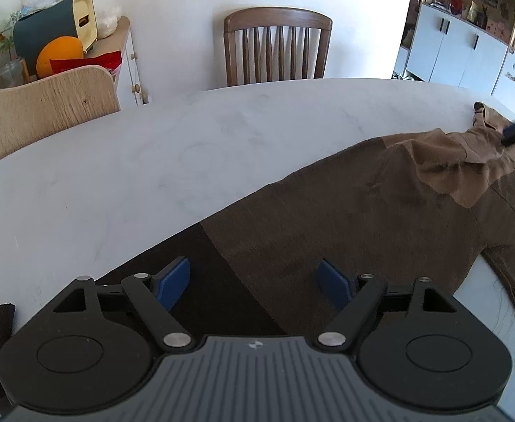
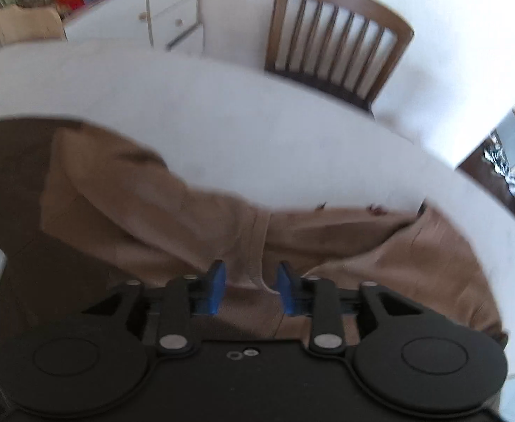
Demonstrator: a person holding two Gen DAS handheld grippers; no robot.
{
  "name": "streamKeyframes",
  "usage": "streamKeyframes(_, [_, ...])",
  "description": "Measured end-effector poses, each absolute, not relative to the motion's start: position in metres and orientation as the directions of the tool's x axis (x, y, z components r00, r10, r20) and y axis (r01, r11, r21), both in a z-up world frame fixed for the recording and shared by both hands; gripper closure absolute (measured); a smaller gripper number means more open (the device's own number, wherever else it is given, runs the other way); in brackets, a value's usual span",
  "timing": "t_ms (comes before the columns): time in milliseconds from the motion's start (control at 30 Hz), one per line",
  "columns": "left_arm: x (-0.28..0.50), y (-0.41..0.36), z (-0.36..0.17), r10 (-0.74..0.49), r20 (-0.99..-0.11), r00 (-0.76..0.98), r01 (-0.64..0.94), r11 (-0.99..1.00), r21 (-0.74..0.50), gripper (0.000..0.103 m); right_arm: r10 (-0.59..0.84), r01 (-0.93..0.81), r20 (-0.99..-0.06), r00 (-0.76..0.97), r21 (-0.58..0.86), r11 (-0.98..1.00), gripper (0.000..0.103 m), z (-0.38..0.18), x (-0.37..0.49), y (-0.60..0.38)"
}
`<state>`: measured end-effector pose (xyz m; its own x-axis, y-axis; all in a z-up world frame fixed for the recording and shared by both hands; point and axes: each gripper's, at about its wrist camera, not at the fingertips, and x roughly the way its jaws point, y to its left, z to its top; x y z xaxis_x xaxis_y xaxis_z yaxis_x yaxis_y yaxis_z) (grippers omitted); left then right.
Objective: Fold clothes
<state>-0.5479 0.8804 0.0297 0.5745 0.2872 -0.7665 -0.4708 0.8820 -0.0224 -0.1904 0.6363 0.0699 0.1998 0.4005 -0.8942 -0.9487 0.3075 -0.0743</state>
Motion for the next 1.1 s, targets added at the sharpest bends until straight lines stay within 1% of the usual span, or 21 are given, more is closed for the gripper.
streamKeyframes(167, [-0.549, 0.883, 0.030, 0.282, -0.766, 0.577, -0.477, 0.878, -0.035, 0.022, 0.443, -0.948, -0.870, 0.215, -0.076, 0.309, 0.000, 0.095, -0.177, 0.659])
streamKeyframes(267, [-0.549, 0.884, 0.030, 0.280, -0.768, 0.576, -0.478, 0.878, -0.038, 0.022, 0.421, -0.929, -0.887, 0.190, -0.023, 0.370, 0.000, 0.085, -0.166, 0.680])
streamKeyframes(433, [-0.552, 0.886, 0.031, 0.275, -0.766, 0.581, -0.483, 0.874, -0.052, 0.022, 0.329, -0.916, -0.930, 0.167, -0.023, 0.401, 0.000, 0.050, -0.161, 0.698])
streamKeyframes(567, [-0.553, 0.885, 0.030, 0.279, -0.762, 0.584, -0.484, 0.874, -0.051, 0.022, 0.317, -0.913, -0.937, 0.148, -0.006, 0.408, 0.000, 0.044, -0.164, 0.694])
streamKeyframes(667, [-0.552, 0.884, 0.030, 0.283, -0.760, 0.584, -0.481, 0.876, -0.044, 0.022, 0.318, -0.939, -0.938, 0.139, -0.023, 0.342, 0.000, 0.045, -0.175, 0.695])
streamKeyframes(767, [-0.553, 0.884, 0.030, 0.282, -0.760, 0.585, -0.479, 0.877, -0.043, 0.022, 0.322, -0.966, -0.931, 0.174, -0.097, 0.240, 0.000, 0.051, -0.196, 0.701])
streamKeyframes(800, [-0.553, 0.884, 0.030, 0.282, -0.761, 0.585, -0.478, 0.877, -0.042, 0.022, 0.332, -0.965, -0.922, 0.201, -0.129, 0.227, 0.000, 0.054, -0.199, 0.705])
streamKeyframes(867, [-0.553, 0.883, 0.030, 0.284, -0.761, 0.583, -0.477, 0.878, -0.037, 0.022, 0.391, -0.947, -0.878, 0.275, -0.178, 0.267, 0.000, 0.068, -0.195, 0.713])
streamKeyframes(900, [-0.553, 0.882, 0.030, 0.286, -0.761, 0.583, -0.477, 0.878, -0.035, 0.022, 0.425, -0.934, -0.850, 0.312, -0.193, 0.300, 0.000, 0.076, -0.192, 0.717])
streamKeyframes(933, [-0.553, 0.882, 0.030, 0.288, -0.760, 0.582, -0.477, 0.878, -0.032, 0.022, 0.473, -0.910, -0.801, 0.367, -0.203, 0.363, 0.000, 0.086, -0.187, 0.719])
streamKeyframes(1000, [-0.553, 0.881, 0.029, 0.292, -0.760, 0.581, -0.478, 0.878, -0.028, 0.022, 0.544, -0.878, -0.733, 0.408, -0.152, 0.454, 0.000, 0.100, -0.175, 0.719])
streamKeyframes(1100, [-0.553, 0.881, 0.029, 0.294, -0.759, 0.581, -0.479, 0.877, -0.027, 0.022, 0.488, -0.902, -0.793, 0.364, -0.168, 0.399, 0.000, 0.087, -0.170, 0.726])
